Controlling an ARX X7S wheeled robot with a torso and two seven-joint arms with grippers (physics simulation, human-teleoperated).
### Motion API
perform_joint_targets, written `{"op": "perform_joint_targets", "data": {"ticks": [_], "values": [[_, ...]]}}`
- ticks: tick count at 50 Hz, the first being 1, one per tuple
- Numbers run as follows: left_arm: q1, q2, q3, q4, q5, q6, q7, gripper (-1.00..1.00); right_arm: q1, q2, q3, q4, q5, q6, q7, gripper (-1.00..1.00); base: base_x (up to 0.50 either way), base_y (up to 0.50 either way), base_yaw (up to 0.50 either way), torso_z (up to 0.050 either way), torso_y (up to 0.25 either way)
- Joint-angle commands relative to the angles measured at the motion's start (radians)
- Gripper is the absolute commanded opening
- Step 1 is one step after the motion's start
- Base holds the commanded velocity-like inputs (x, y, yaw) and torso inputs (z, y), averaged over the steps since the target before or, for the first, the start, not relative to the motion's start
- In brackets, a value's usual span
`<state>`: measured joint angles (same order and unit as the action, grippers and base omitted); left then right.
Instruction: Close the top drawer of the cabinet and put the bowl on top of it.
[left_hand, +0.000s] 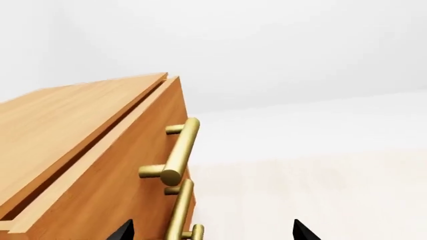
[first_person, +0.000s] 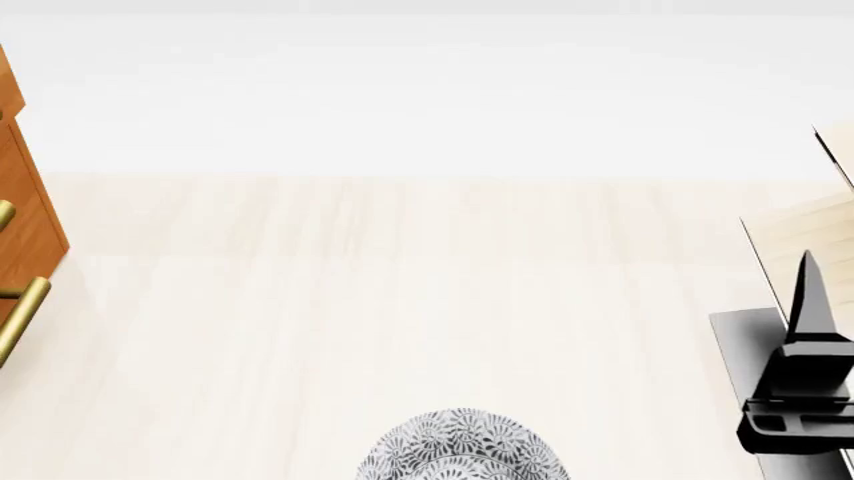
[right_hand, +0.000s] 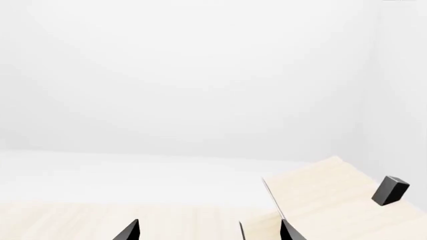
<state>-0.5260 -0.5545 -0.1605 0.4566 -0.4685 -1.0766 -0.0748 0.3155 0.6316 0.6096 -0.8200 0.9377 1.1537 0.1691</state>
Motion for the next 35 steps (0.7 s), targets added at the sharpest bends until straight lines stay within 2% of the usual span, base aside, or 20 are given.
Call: {"op": "perform_joint_targets", "data": {"ticks": [1,3,14,35], "values": [[-0.011,-0.007,0.013,-0.113,0.038,0.065,0.007,1.0,0.002,0.006,-0.014,0.001,-0.004,-0.007,0.005,1.0,0.0,0.0,0.0,0.0,0.0],[0.0,-0.017,0.033,-0.117,0.061,0.107,0.011,1.0,-0.002,0.007,-0.019,0.003,-0.011,-0.015,0.002,1.0,0.0,0.0,0.0,0.0,0.0],[-0.011,-0.016,0.006,-0.152,0.054,0.122,0.014,1.0,-0.006,0.011,-0.033,0.013,-0.022,-0.03,-0.003,1.0,0.0,0.0,0.0,0.0,0.0],[-0.02,-0.011,0.027,-0.294,0.104,0.185,-0.002,1.0,-0.055,0.007,-0.04,0.033,-0.065,-0.085,-0.026,1.0,0.0,0.0,0.0,0.0,0.0]]}}
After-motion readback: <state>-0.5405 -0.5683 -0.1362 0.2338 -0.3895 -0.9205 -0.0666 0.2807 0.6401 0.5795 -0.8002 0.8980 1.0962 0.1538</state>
